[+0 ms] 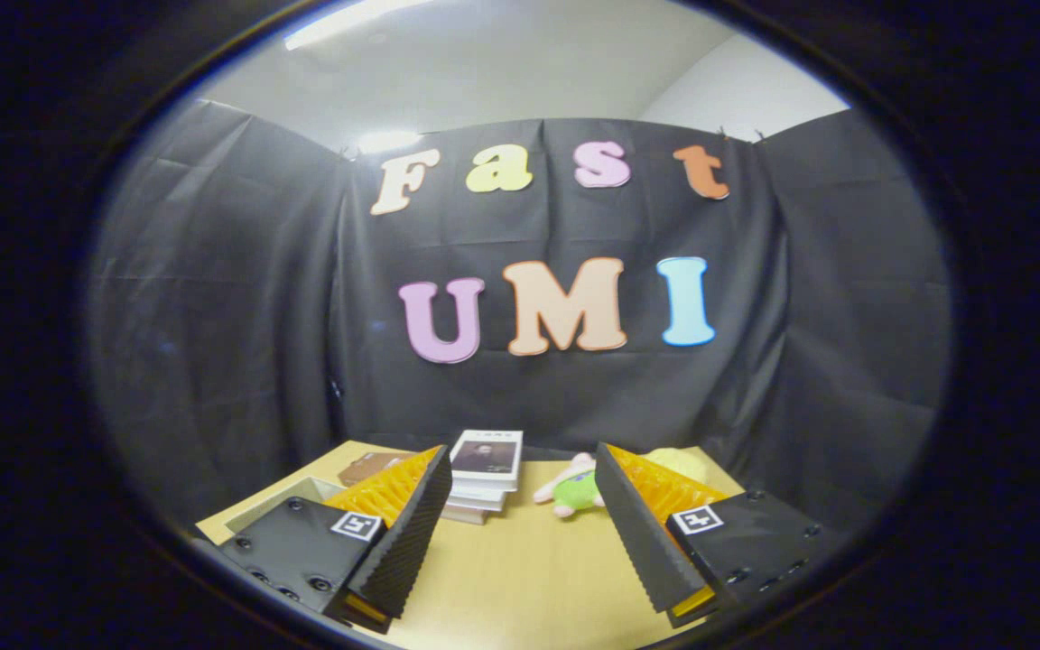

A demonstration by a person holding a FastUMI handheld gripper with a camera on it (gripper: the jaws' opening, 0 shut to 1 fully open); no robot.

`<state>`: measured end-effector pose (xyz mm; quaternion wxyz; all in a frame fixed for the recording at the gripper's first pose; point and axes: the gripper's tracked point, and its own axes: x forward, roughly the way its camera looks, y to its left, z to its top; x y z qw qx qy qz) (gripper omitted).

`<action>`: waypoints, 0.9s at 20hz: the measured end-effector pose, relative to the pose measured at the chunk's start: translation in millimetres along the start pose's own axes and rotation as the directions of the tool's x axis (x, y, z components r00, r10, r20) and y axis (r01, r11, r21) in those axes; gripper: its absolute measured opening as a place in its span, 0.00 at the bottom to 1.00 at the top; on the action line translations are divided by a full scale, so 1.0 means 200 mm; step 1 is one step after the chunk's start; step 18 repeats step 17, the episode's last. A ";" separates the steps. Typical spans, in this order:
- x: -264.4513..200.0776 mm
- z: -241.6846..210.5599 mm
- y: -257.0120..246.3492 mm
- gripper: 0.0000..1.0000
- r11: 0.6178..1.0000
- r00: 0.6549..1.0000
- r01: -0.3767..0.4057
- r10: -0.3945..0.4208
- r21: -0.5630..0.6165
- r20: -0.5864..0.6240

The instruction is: Open the storage box then place both shoes into the box .Put the left shoe in first, then the right shoe, with the right side of both shoes facing outward in a uniform manner.

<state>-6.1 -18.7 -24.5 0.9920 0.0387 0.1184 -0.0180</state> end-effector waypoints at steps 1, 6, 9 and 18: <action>-0.03 0.01 -0.05 1.00 1.000 1.000 0.011 -0.011 -0.006 0.022; -0.16 0.00 -0.21 1.00 0.996 0.993 0.076 -0.073 -0.035 0.090; -0.19 0.01 -0.28 1.00 0.994 0.988 0.112 -0.110 -0.010 0.110; -0.19 0.11 -0.33 1.00 0.990 0.976 0.138 -0.137 0.004 0.168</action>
